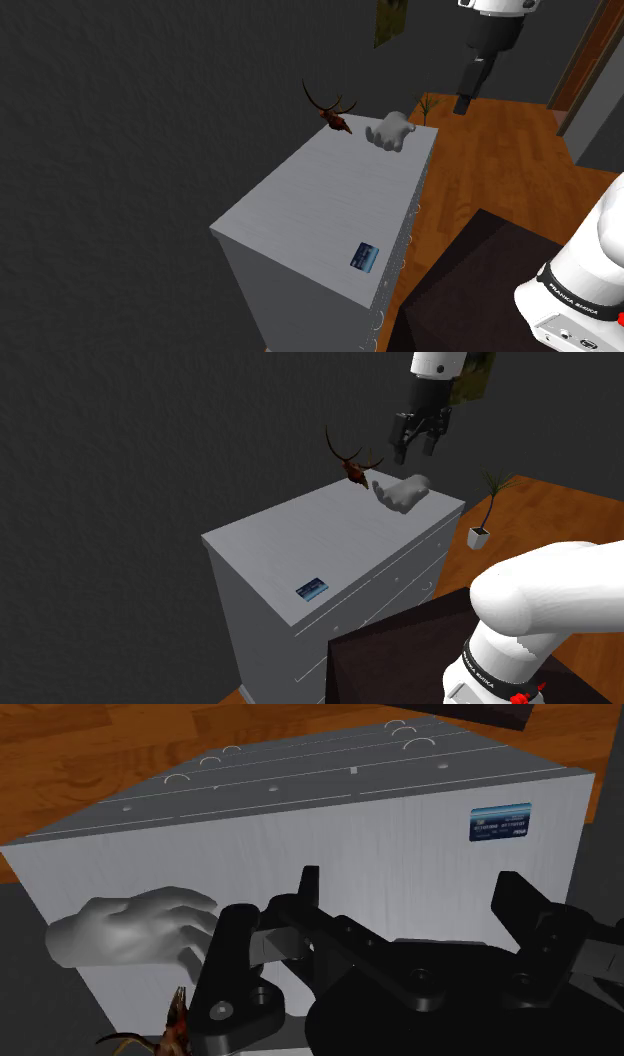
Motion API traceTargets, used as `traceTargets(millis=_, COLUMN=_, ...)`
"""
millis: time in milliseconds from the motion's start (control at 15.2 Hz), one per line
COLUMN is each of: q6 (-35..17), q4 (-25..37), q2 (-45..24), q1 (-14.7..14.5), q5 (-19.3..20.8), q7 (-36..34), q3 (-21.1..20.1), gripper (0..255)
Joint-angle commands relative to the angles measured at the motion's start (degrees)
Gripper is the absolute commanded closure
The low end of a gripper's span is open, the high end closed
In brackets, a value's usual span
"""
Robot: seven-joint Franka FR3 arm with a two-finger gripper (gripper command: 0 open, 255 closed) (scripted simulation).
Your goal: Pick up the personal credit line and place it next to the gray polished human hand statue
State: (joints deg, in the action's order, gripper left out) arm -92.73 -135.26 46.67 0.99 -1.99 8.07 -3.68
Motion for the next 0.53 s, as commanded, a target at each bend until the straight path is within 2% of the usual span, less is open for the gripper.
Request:
traceTargets(millis=0, q6=0.00, q4=0.00, q2=0.00, q1=0.00, q5=0.00, q7=0.00, q3=0.00, gripper=0)
traceTargets(millis=462, q6=-5.13, q4=-6.67, q2=-5.39, q1=2.66, q5=-8.79, q7=-17.89, q3=-5.57, gripper=0)
